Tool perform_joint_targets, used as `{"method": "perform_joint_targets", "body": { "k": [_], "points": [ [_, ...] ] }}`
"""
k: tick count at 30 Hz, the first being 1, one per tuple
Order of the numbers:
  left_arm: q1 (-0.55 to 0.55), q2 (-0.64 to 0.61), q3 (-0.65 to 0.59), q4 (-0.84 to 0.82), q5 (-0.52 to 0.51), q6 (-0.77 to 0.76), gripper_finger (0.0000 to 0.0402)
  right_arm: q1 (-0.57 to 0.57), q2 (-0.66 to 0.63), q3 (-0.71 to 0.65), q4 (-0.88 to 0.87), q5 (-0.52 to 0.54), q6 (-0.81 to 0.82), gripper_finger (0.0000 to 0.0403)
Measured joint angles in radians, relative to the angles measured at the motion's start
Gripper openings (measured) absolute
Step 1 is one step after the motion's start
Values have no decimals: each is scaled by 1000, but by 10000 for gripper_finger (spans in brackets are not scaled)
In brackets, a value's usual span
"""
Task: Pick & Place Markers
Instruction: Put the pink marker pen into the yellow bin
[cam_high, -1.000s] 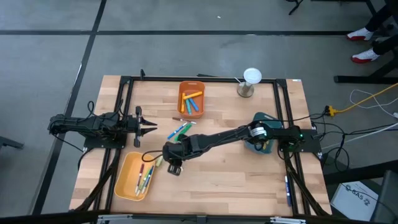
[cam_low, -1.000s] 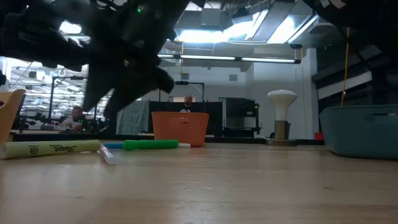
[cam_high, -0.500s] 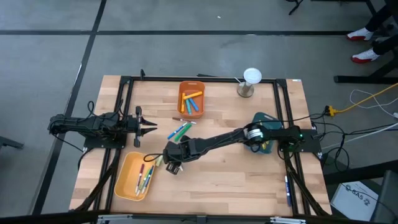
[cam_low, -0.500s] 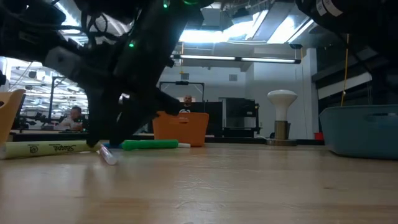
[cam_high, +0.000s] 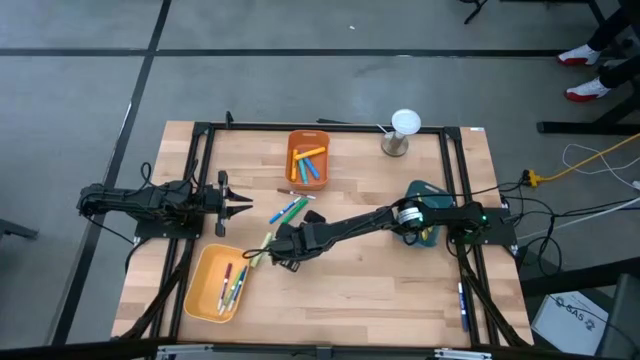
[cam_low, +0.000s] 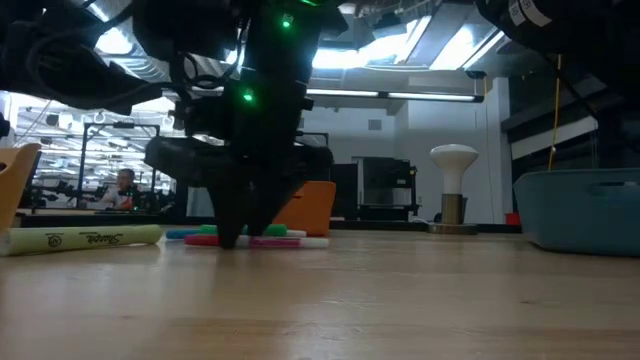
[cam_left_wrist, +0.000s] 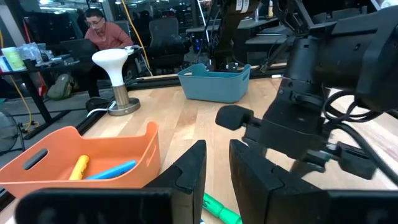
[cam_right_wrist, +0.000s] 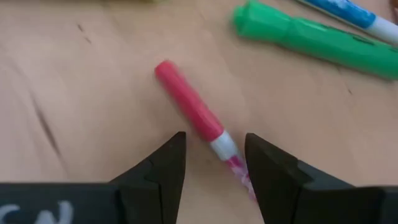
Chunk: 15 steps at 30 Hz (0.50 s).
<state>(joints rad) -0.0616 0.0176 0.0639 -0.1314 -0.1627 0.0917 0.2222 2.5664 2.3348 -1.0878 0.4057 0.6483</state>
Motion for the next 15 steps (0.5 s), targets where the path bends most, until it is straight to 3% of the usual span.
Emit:
{"method": "perform_joint_targets", "body": {
  "k": [15],
  "points": [
    [0,0,0,0,0,0,67,-4,0,-1,-26,-104,-106,163]
  ]
}}
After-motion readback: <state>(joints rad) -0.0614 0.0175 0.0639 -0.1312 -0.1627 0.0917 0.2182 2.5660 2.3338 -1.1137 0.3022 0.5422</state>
